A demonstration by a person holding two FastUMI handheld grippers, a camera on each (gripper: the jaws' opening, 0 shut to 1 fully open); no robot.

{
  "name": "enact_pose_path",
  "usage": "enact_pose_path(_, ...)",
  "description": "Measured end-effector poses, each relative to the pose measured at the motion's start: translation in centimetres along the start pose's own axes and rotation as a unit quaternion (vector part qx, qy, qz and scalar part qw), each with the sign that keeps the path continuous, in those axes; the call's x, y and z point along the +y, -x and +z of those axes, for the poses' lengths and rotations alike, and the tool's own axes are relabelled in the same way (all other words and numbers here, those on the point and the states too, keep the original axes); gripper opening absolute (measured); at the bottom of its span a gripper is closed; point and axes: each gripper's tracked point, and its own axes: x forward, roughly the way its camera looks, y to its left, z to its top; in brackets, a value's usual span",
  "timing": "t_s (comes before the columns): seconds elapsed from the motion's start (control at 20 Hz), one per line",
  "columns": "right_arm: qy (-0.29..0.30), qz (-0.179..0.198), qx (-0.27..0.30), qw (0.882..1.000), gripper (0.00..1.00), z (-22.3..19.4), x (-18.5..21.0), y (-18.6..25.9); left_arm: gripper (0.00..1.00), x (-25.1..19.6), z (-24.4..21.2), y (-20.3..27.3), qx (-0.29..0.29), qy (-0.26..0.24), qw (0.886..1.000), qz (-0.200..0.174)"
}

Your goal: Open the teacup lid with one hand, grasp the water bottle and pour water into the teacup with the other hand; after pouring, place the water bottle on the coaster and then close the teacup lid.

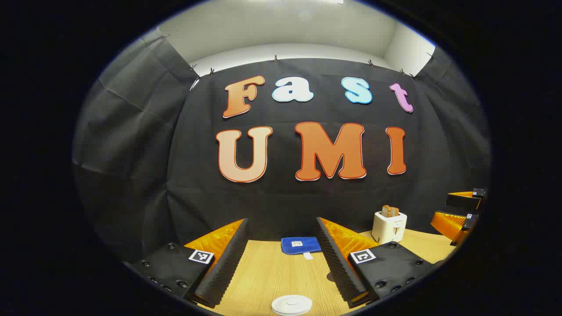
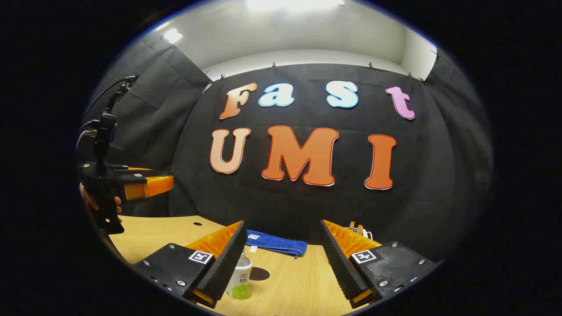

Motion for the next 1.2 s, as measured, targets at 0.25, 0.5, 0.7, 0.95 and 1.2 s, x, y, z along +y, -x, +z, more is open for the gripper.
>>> enact_pose_path(0.25,-0.001,0.001,-0.001,1.000,0.99,0.1,0.0,-0.1,0.96,-0.2,0.1,0.1,-0.004,0.005,1.000,-0.002)
enact_pose_path(0.5,-0.001,0.005,-0.001,1.000,0.99,0.0,0.3,-0.2,0.96,0.0,0.0,0.1,-0.004,0.007,1.000,0.003)
enact_pose_path(0.7,-0.002,0.009,0.000,1.000,0.99,-0.2,0.7,-0.4,0.96,-0.1,-0.2,0.2,0.000,0.010,1.000,-0.001)
enact_pose_path(0.95,0.000,0.016,0.004,1.000,0.99,-0.9,1.3,-0.5,0.97,-0.5,-1.1,0.3,0.012,0.022,1.000,-0.011)
enact_pose_path(1.2,0.001,0.026,0.021,0.999,0.99,-2.9,1.9,-0.4,0.96,-1.0,-3.1,1.1,0.048,0.031,0.998,-0.026)
